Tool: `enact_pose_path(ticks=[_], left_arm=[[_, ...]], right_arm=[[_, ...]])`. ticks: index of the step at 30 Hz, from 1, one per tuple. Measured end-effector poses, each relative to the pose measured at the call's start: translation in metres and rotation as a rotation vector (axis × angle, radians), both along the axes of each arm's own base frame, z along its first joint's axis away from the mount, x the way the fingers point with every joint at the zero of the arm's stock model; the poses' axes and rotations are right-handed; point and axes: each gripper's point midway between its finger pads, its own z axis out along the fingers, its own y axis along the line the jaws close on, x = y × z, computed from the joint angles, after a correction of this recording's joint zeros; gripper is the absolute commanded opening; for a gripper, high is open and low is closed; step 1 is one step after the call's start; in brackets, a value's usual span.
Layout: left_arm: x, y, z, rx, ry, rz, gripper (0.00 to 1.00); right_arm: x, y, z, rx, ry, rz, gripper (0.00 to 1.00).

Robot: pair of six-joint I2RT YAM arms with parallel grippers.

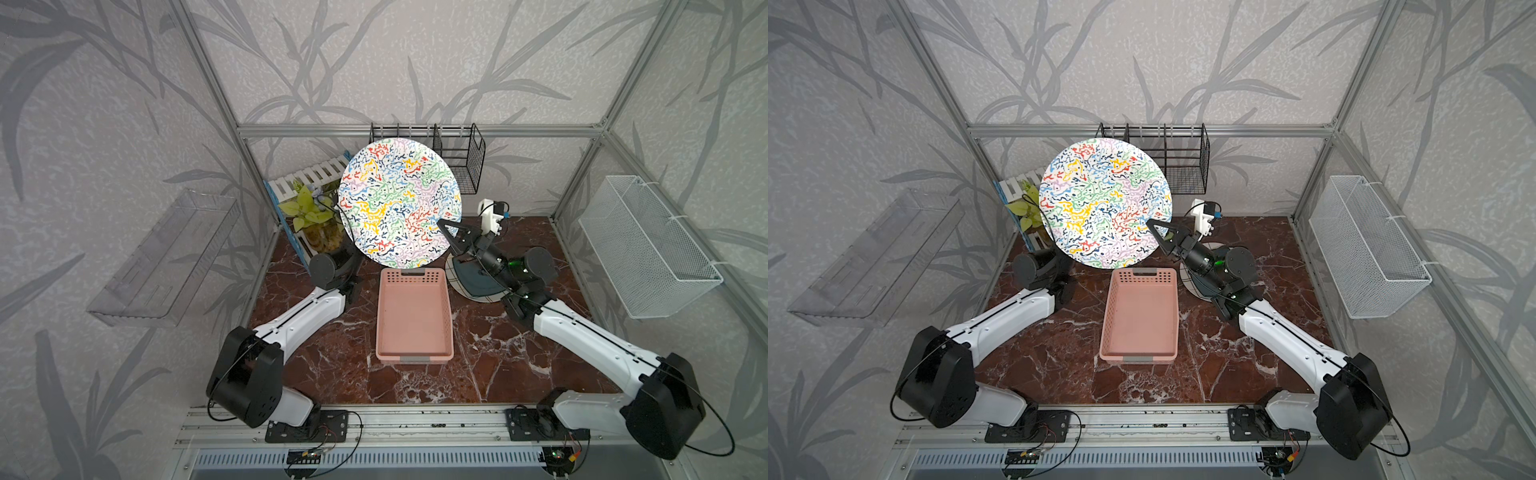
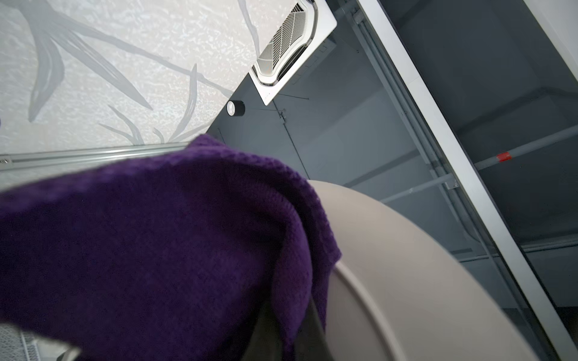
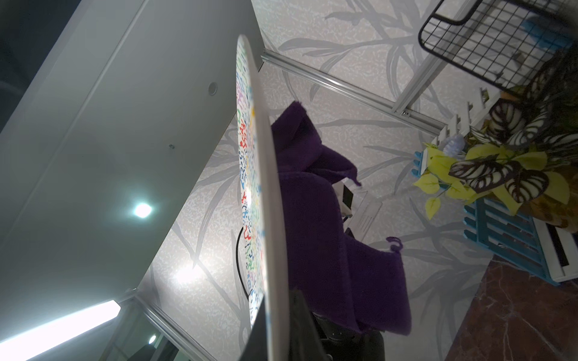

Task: Wipe the wet plate dry
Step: Wipe the plate with towel.

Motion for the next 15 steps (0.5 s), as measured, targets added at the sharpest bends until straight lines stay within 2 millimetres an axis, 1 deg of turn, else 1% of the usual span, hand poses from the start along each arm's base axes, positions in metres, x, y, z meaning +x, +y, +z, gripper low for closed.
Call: enact_pose_path(ticks=[2, 3, 4, 6, 8, 10, 11, 13, 15], left_arm=[[-0.007, -0.02, -0.005, 0.011, 0.011, -0.05, 0.0], [-0.012, -0.028, -0.01, 0.022, 0.018, -0.071, 0.0], [-0.018, -0.034, -0.018, 0.036, 0.027, -0.087, 0.0], [-0.024, -0.037, -0.034, 0.068, 0.05, -0.088, 0.0], [-0.026, -0.03, -0.05, 0.133, 0.074, -0.055, 0.0], [-0.028, -0.015, -0.059, 0.215, 0.087, 0.016, 0.0], [-0.029, -0.005, -0.06, 0.269, 0.085, 0.071, 0.0], [-0.029, 0.013, -0.057, 0.405, 0.082, 0.216, 0.0], [-0.026, 0.024, -0.046, 0.563, 0.079, 0.373, 0.0]], right_arm=[[0.005, -0.001, 0.013, 0.009, -0.029, -0.009, 0.0], [0.011, -0.004, 0.021, 0.014, -0.044, -0.022, 0.0], [0.022, -0.012, 0.032, 0.022, -0.059, -0.049, 0.0], [0.038, -0.029, 0.04, 0.029, -0.065, -0.103, 0.0], [0.057, -0.051, 0.038, 0.027, -0.047, -0.176, 0.0], [0.074, -0.07, 0.03, 0.014, -0.01, -0.241, 0.0], [0.082, -0.08, 0.023, 0.001, 0.017, -0.28, 0.0], [0.091, -0.092, 0.006, -0.039, 0.072, -0.336, 0.0], [0.09, -0.091, -0.009, -0.101, 0.112, -0.354, 0.0]])
